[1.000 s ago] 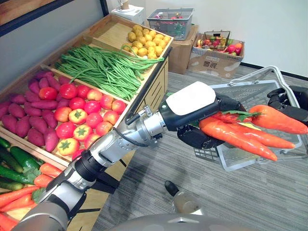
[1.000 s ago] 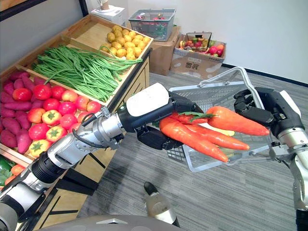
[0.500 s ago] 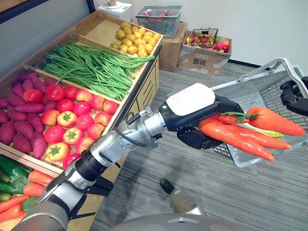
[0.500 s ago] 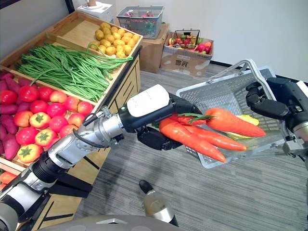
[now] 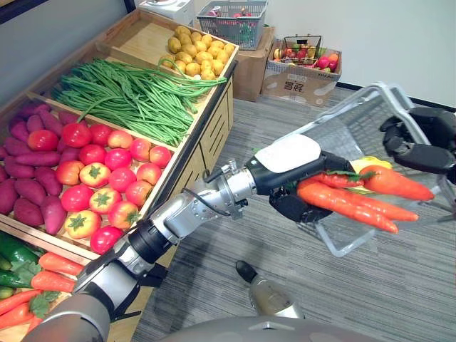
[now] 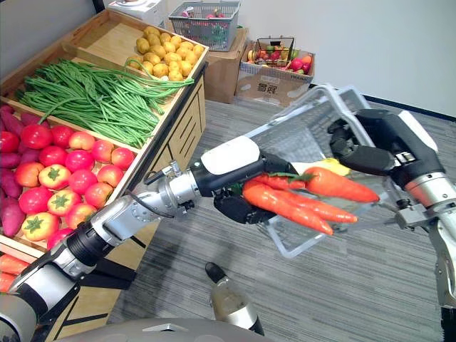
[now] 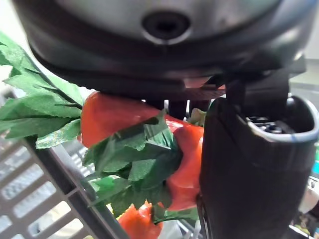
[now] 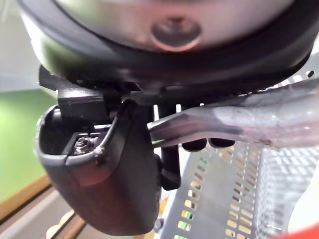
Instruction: Pick vegetable in the basket
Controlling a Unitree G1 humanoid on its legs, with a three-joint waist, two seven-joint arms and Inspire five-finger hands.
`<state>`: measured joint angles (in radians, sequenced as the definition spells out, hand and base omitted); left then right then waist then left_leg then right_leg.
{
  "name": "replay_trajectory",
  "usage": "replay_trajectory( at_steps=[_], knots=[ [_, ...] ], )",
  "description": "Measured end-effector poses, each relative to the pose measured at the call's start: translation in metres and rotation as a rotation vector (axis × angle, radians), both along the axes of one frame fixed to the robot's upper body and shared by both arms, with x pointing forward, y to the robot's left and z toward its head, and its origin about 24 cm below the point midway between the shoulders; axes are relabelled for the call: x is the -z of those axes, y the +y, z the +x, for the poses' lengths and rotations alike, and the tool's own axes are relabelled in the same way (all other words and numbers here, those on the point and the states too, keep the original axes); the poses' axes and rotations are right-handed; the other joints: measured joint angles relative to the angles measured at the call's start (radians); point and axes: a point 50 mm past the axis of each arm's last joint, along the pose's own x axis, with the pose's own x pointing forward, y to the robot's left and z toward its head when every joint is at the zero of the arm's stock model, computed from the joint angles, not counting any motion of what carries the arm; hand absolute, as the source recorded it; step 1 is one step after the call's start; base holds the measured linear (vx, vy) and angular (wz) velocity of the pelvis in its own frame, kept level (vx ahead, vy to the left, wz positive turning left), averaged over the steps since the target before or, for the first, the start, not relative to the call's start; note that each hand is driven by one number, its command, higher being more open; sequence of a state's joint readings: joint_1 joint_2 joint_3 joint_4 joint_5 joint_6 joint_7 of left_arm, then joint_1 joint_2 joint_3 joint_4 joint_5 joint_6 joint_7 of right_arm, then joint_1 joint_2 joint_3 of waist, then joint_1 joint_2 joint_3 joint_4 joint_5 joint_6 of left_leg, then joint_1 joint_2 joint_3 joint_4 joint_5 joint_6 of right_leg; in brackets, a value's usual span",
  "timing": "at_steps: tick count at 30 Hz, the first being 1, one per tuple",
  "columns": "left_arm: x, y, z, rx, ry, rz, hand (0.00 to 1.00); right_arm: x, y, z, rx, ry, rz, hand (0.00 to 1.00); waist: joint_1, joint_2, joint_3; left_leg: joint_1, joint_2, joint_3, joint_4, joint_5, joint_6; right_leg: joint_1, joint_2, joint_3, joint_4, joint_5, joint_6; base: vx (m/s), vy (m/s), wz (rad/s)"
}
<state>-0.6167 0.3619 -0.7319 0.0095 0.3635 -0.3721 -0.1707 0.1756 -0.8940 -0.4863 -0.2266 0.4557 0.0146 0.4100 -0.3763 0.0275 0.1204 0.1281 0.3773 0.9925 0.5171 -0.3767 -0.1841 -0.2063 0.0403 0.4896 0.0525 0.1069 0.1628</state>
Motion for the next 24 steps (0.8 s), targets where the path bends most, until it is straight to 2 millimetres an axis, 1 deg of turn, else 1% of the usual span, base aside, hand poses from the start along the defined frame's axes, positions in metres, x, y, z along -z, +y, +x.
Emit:
replay_trajectory(
  at_steps=[1, 3, 5, 7, 11, 14, 16, 19, 24],
  knots=[
    [0.003, -0.005, 0.000, 0.011, 0.012, 0.011, 0.00, 0.000, 0.007, 0.000, -0.034, 0.002, -0.008, 0.00, -0.001, -0.002, 0.001, 0.000, 0.000, 0.000, 0.001, -0.001, 0.001, 0.000, 0.000, 0.001, 0.000, 0.000, 0.000, 0.00, 0.000, 0.00],
    [0.004, -0.011, 0.000, 0.024, 0.020, 0.015, 0.00, 0.000, 0.016, 0.001, -0.077, 0.005, -0.009, 0.00, -0.009, -0.005, 0.004, -0.001, 0.000, 0.001, 0.002, -0.002, 0.001, -0.002, 0.000, 0.002, 0.000, 0.000, 0.000, 0.00, 0.000, 0.00],
    [0.005, -0.016, -0.001, 0.041, 0.020, 0.027, 0.00, -0.001, 0.020, 0.000, -0.104, 0.001, 0.009, 0.00, -0.010, -0.009, 0.008, -0.001, -0.001, 0.003, 0.002, -0.002, 0.001, -0.003, 0.000, 0.004, 0.000, 0.000, 0.001, 0.00, 0.000, 0.00],
    [0.002, -0.021, -0.003, 0.070, -0.003, 0.045, 0.00, 0.000, 0.023, 0.001, -0.121, 0.007, 0.008, 0.00, -0.010, -0.013, 0.021, -0.001, -0.001, 0.003, 0.003, -0.002, 0.002, -0.004, 0.000, 0.005, 0.001, 0.000, 0.001, 0.00, 0.000, 0.00],
    [0.005, -0.022, 0.001, 0.064, 0.003, 0.069, 0.00, -0.001, 0.024, 0.001, -0.125, 0.006, 0.005, 0.00, -0.011, -0.012, 0.022, -0.012, -0.002, 0.017, 0.004, -0.002, 0.003, -0.025, 0.003, 0.015, 0.005, 0.002, 0.003, 0.02, 0.031, -0.09],
    [0.011, -0.022, 0.002, 0.056, 0.017, 0.090, 0.00, 0.002, 0.028, 0.002, -0.146, 0.022, 0.001, 0.00, -0.011, -0.012, 0.023, -0.010, -0.001, 0.021, 0.004, -0.002, 0.003, -0.031, 0.011, 0.021, 0.015, 0.002, 0.003, 0.03, 0.023, -0.07],
    [0.010, -0.023, 0.002, 0.063, 0.010, 0.094, 0.00, 0.005, 0.041, 0.003, -0.204, 0.040, -0.007, 0.00, -0.011, -0.012, 0.023, -0.007, -0.002, 0.022, 0.004, -0.002, 0.003, -0.030, 0.010, 0.022, 0.018, 0.002, 0.003, 0.00, 0.000, 0.00],
    [0.012, -0.022, 0.001, 0.070, 0.006, 0.115, 0.00, 0.004, 0.047, 0.002, -0.245, 0.048, -0.023, 0.00, -0.008, -0.012, 0.023, -0.004, -0.003, 0.022, 0.006, -0.003, 0.004, -0.027, 0.009, 0.022, 0.018, 0.003, 0.004, 0.00, 0.000, 0.00],
    [0.009, -0.019, 0.003, 0.078, -0.025, 0.142, 0.00, 0.006, 0.048, 0.000, -0.258, 0.069, -0.009, 0.00, -0.005, -0.011, 0.023, -0.010, 0.001, 0.014, 0.016, -0.004, 0.007, -0.026, 0.007, 0.018, 0.018, 0.003, 0.004, 0.00, 0.013, 0.02]
  ],
)
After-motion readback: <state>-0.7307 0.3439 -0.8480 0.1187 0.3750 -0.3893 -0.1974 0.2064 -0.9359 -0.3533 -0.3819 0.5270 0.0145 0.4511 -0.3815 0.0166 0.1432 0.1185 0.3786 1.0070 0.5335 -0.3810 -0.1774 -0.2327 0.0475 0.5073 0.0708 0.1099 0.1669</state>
